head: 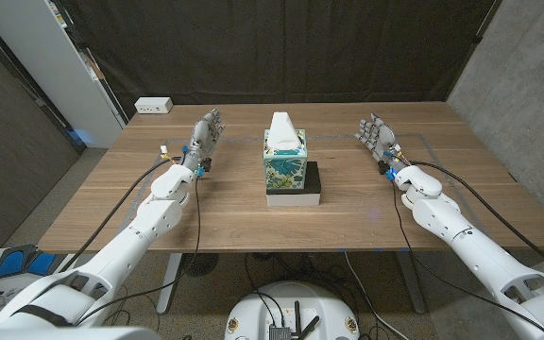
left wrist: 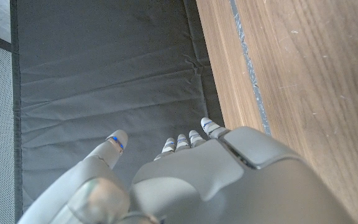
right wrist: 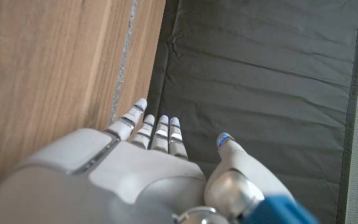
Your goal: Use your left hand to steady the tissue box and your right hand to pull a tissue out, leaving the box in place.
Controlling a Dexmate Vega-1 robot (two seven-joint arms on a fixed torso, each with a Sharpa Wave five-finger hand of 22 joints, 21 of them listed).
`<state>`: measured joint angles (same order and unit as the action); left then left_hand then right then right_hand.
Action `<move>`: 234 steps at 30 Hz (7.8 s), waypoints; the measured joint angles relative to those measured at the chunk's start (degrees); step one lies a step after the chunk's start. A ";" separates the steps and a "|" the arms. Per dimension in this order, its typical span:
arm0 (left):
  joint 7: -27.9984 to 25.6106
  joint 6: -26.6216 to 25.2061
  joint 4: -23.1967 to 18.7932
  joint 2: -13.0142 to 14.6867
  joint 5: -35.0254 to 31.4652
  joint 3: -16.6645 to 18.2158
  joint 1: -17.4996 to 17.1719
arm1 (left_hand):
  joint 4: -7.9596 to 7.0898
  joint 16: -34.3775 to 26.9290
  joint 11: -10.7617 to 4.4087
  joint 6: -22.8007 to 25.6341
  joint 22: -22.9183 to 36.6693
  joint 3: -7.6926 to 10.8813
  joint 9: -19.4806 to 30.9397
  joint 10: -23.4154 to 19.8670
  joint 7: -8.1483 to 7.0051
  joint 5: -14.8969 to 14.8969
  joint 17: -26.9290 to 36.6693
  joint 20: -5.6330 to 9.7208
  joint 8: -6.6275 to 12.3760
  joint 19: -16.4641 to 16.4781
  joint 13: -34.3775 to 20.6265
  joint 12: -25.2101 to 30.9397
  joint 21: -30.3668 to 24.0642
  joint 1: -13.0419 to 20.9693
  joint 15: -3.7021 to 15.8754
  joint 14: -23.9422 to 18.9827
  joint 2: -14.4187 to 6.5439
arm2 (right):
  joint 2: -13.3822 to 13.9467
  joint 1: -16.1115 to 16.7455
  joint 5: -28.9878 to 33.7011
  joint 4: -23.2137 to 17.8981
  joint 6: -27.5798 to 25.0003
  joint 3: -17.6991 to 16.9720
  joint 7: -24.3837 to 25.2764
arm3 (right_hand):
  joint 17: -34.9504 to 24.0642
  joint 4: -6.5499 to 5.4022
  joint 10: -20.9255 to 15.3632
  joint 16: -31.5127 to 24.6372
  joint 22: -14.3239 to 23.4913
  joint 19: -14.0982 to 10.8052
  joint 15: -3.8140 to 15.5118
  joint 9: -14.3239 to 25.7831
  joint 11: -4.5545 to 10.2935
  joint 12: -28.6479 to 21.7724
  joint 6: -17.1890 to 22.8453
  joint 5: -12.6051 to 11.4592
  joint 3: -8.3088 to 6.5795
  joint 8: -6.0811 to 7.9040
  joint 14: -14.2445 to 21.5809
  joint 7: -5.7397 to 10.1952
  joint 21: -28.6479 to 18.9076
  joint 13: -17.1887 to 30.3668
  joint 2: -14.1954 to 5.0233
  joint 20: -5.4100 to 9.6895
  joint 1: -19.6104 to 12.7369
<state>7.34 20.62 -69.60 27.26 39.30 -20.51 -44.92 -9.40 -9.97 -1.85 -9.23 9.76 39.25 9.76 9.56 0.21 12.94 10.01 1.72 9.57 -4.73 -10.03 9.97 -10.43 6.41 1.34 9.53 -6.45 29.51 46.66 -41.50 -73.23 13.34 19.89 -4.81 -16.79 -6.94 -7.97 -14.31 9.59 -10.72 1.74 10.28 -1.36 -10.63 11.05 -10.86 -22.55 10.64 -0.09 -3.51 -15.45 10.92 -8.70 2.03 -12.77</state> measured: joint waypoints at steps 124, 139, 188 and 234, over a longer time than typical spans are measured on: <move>-15.29 0.51 -19.19 18.10 -28.02 -0.97 -14.02 | 17.80 -0.17 2.97 -0.59 0.23 -27.75 0.50 0.09 6.13 15.06 -0.03 -1.72 -0.01 -4.99 -0.90 1.29 -0.21 16.29 -5.83 0.30 16.59 | -1.69 -1.80 6.14 -1.38 -3.05 1.93 11.02 | 2.16 4.52 -1.87 0.36 0.13 -2.72 -2.67 -0.03 -1.82 -0.63 1.12 0.26 1.39 0.00 2.89 -2.35 2.77 0.03 1.14 -3.79 0.37; -15.84 -0.38 -23.03 19.40 -28.63 0.27 -17.31 | 17.63 -0.17 2.97 -0.59 0.23 -28.71 0.50 0.09 6.13 15.68 -0.03 -1.72 0.20 -5.00 -0.90 1.29 -0.21 16.51 -5.51 0.61 16.37 | -1.72 -1.53 6.22 -1.61 -3.01 1.62 11.66 | 2.43 4.82 -1.87 0.36 0.13 -2.93 -2.67 -0.03 -1.82 -0.63 1.33 0.26 1.39 0.00 2.89 -2.56 2.77 0.03 1.14 -4.00 0.37; -12.93 2.38 -28.94 24.32 -27.63 4.88 -26.76 | 17.39 -0.45 3.18 -0.59 0.23 -31.19 0.49 0.30 6.13 17.00 -0.03 -1.73 0.63 -5.00 -0.91 1.94 -0.67 16.76 -5.73 0.39 16.12 | -2.84 0.17 8.16 -4.62 -3.04 2.22 16.26 | 2.69 6.13 -2.38 0.85 0.13 -3.25 -3.08 -0.03 -2.33 -0.63 1.54 0.48 1.58 0.00 3.30 -2.76 3.66 0.03 1.14 -4.31 0.37; -0.54 4.84 -24.44 23.24 -25.26 -0.98 -16.46 | 17.77 -1.96 1.72 -0.60 0.23 -38.36 0.49 0.09 2.84 18.29 -0.15 -1.73 4.66 4.22 -0.62 3.68 -2.51 22.02 -3.78 0.30 15.83 | 1.62 4.53 12.94 -14.11 -5.08 2.18 19.45 | 2.96 6.87 -2.59 0.85 0.13 -3.26 -3.28 -0.03 -2.53 -0.63 1.53 0.46 1.37 0.00 3.50 -2.75 3.66 0.03 0.76 -4.32 0.76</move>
<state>6.80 25.46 -94.04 50.50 14.03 -21.49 -61.38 8.38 -11.92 -0.13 -9.83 9.99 0.89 10.25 9.65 3.06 31.23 9.87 -0.01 14.23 -0.51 -10.65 13.65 -12.94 28.43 -2.43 9.83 9.38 31.13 51.19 -28.55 -87.34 8.26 22.07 14.64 -13.83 -0.07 -10.55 -13.46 9.72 -13.98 -1.53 10.25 -3.89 -11.26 12.58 -10.39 -21.19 10.64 3.41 -6.26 -11.80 10.95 -7.94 -2.29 -12.01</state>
